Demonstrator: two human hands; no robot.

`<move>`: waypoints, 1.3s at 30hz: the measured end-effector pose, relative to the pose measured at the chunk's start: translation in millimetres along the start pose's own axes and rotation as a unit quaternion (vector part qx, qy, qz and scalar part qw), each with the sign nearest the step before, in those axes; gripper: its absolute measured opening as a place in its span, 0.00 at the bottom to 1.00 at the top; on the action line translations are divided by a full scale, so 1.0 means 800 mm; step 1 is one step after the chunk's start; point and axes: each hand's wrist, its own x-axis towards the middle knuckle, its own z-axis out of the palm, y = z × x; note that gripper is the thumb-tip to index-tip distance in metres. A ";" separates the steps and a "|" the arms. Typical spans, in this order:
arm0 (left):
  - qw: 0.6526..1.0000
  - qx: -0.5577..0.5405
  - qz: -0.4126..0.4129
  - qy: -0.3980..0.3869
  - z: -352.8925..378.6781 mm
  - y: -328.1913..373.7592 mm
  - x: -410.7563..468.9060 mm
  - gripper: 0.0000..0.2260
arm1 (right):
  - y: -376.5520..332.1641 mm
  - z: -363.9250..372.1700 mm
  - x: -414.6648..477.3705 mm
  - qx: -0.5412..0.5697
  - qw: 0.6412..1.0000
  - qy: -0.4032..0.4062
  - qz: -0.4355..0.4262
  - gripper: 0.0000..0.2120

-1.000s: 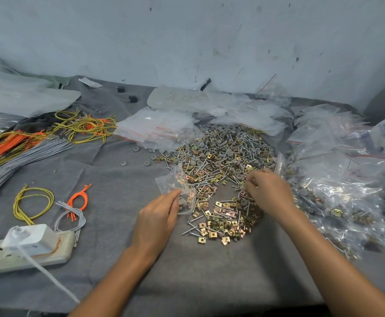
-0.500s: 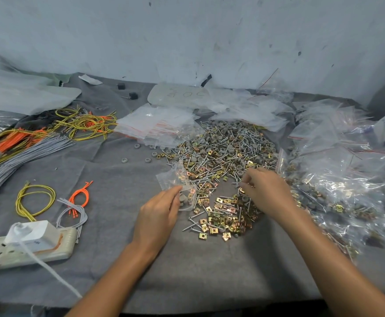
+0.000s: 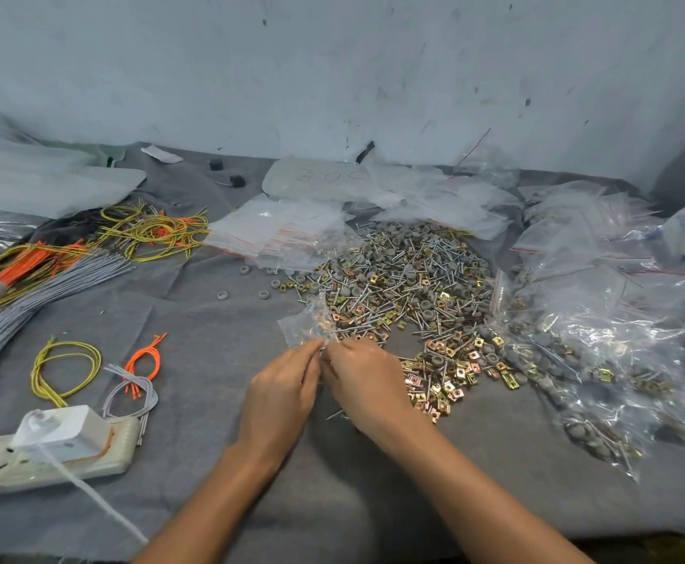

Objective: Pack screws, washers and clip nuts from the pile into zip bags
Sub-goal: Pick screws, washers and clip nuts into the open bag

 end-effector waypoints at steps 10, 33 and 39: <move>1.000 -0.007 0.009 0.008 0.001 -0.001 0.000 0.12 | 0.010 -0.006 -0.011 0.021 0.993 0.114 -0.016 0.10; 0.999 -0.004 0.028 0.016 0.003 -0.005 0.000 0.14 | 0.176 -0.044 0.038 -0.080 0.976 -0.058 0.193 0.04; 1.000 -0.002 0.027 0.015 0.000 -0.003 0.000 0.14 | 0.166 -0.053 0.036 -0.059 0.974 -0.079 0.202 0.06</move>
